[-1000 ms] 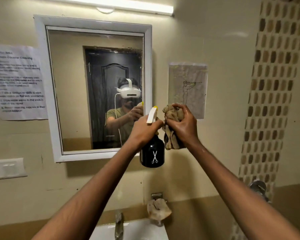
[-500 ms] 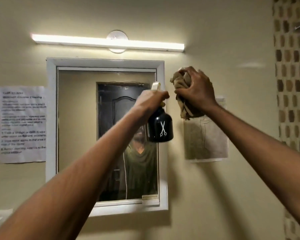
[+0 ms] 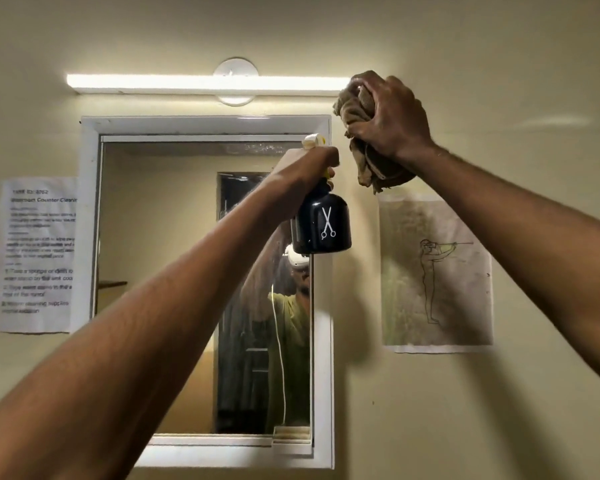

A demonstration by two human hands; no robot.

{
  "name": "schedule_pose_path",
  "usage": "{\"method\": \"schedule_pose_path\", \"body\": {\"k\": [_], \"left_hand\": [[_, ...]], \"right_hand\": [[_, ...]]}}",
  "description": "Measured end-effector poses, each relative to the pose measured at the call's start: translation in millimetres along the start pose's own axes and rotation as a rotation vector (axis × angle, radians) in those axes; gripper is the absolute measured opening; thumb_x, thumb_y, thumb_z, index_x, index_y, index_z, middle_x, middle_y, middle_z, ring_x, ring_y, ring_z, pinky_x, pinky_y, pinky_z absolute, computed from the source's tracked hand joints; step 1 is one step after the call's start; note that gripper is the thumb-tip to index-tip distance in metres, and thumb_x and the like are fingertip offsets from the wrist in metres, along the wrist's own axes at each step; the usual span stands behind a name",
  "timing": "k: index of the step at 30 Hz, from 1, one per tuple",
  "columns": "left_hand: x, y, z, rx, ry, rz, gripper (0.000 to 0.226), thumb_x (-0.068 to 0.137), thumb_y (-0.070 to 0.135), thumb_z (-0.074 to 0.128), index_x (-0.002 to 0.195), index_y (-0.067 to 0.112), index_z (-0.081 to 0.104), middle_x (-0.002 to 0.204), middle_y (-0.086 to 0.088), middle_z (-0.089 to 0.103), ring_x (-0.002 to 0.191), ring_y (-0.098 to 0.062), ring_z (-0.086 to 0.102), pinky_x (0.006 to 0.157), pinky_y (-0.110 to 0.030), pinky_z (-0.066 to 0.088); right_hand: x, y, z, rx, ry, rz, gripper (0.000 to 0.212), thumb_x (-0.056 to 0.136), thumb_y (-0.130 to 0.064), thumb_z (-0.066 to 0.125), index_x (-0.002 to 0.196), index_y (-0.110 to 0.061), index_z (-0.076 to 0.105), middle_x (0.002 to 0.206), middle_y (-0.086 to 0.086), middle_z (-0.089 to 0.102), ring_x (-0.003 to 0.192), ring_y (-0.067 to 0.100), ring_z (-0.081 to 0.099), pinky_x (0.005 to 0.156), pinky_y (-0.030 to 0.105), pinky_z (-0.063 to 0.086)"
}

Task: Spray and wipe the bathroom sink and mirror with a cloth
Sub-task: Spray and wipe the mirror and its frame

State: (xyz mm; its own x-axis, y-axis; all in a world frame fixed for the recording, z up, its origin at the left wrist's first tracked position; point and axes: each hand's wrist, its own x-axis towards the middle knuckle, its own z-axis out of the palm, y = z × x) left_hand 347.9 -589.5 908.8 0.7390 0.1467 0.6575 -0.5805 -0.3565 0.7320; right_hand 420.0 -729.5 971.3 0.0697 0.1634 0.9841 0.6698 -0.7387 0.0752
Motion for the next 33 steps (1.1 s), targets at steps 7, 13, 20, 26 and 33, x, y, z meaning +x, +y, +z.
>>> {"method": "schedule_pose_path", "body": {"k": [7, 13, 20, 26, 33], "left_hand": [[3, 0, 3, 0.037, -0.017, 0.031, 0.012, 0.087, 0.024, 0.057, 0.087, 0.013, 0.056, 0.089, -0.006, 0.061, 0.081, -0.021, 0.059, 0.073, -0.031, 0.048], [-9, 1, -2, -0.038, -0.047, 0.029, 0.009, 0.091, 0.018, 0.053, 0.084, 0.013, 0.053, 0.090, -0.006, 0.058, 0.076, -0.019, 0.055, 0.060, -0.023, 0.045], [-26, -14, -10, -0.082, -0.064, -0.010, 0.006, 0.092, 0.014, 0.053, 0.086, 0.013, 0.054, 0.094, -0.011, 0.058, 0.081, -0.022, 0.055, 0.066, -0.027, 0.046], [-30, -34, -14, -0.073, -0.111, -0.068, 0.005, 0.090, 0.017, 0.056, 0.090, 0.011, 0.057, 0.099, -0.012, 0.063, 0.087, -0.023, 0.059, 0.083, -0.035, 0.050], [-24, -42, -14, -0.050, -0.118, -0.054, 0.009, 0.089, 0.021, 0.057, 0.091, 0.013, 0.059, 0.095, -0.009, 0.064, 0.088, -0.022, 0.062, 0.093, -0.040, 0.052]], "right_hand": [[6, 13, 6, 0.014, 0.000, -0.032, 0.055, 0.076, -0.035, 0.068, 0.127, -0.024, 0.049, 0.113, 0.013, 0.057, 0.097, 0.030, 0.056, 0.073, 0.028, 0.039], [23, -9, 12, 0.016, -0.023, -0.098, 0.055, 0.078, -0.036, 0.066, 0.128, -0.020, 0.048, 0.118, 0.014, 0.057, 0.102, 0.029, 0.055, 0.077, 0.031, 0.042], [-1, -12, 25, -0.017, -0.146, -0.134, 0.045, 0.080, -0.037, 0.063, 0.120, -0.020, 0.054, 0.105, 0.013, 0.056, 0.088, 0.027, 0.054, 0.068, 0.027, 0.033], [-10, -8, 18, -0.128, -0.195, -0.200, 0.042, 0.083, -0.037, 0.062, 0.121, -0.023, 0.055, 0.107, 0.013, 0.056, 0.084, 0.024, 0.053, 0.069, 0.028, 0.036], [31, -3, 5, -0.181, -0.170, -0.224, 0.039, 0.083, -0.035, 0.058, 0.120, -0.024, 0.056, 0.109, 0.015, 0.056, 0.098, 0.035, 0.055, 0.077, 0.034, 0.039]]}}
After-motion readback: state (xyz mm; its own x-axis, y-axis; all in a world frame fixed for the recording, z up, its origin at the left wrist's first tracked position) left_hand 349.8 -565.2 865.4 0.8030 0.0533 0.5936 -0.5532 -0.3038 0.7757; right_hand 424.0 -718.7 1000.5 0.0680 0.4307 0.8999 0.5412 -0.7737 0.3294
